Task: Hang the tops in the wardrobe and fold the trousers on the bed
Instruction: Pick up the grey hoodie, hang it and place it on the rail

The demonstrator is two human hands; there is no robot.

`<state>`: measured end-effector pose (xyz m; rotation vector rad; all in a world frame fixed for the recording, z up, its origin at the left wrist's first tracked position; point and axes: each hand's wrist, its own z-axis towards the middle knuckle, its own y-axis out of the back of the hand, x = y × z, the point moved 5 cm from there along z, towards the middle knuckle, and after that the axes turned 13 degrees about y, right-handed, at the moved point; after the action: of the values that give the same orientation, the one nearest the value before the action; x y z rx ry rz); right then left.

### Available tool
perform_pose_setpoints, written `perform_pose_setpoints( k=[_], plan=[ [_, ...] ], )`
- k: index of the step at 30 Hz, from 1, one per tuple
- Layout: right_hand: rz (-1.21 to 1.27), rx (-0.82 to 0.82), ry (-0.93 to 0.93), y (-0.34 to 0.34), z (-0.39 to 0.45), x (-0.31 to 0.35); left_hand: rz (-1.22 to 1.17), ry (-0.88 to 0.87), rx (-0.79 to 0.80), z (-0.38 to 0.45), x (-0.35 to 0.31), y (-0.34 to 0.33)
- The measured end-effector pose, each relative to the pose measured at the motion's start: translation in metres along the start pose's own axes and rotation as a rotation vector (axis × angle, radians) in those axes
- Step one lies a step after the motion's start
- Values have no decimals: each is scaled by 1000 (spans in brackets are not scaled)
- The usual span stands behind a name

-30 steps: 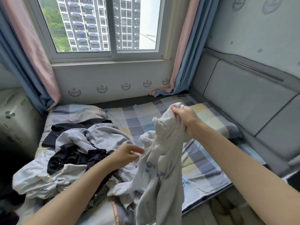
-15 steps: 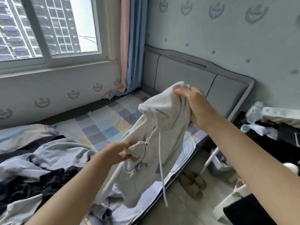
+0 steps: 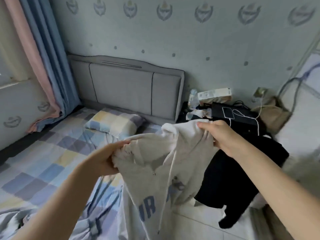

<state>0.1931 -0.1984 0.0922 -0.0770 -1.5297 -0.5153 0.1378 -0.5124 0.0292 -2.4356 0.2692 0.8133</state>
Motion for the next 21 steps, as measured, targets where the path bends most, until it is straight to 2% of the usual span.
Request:
perform_pose_setpoints(
  k=[3, 5, 7, 9, 10, 12, 14, 16, 18, 21],
  plan=[
    [-160, -48, -202, 70, -12, -50, 50, -217, -11, 9, -31, -78],
    [-319, -37, -298, 117, -25, -69, 122, -259, -6, 19, -38, -139],
    [-628, -20, -316, 153, -37, -76, 188, -231, 52, 28, -35, -195],
    [-894, -91, -160, 180, -43, -72, 265, -218, 108, 40, -26, -248],
    [-873, -130, -23, 186, -45, -67, 293, -232, 125, 47, -22, -271],
    [-628, -119, 207, 191, -56, -57, 322, -252, 156, 64, -10, -314],
    [-613, -10, 273, 195, -67, -59, 320, -250, 161, 78, 0, -347],
    [-822, 71, 148, 216, -76, -85, 320, -229, 161, 92, 6, -372],
    [-951, 83, -182, 261, -95, -124, 320, -216, 205, 103, 9, -397],
    [-1017, -8, -671, 333, -134, -156, 370, -211, 317, 121, 16, -442]
  ],
)
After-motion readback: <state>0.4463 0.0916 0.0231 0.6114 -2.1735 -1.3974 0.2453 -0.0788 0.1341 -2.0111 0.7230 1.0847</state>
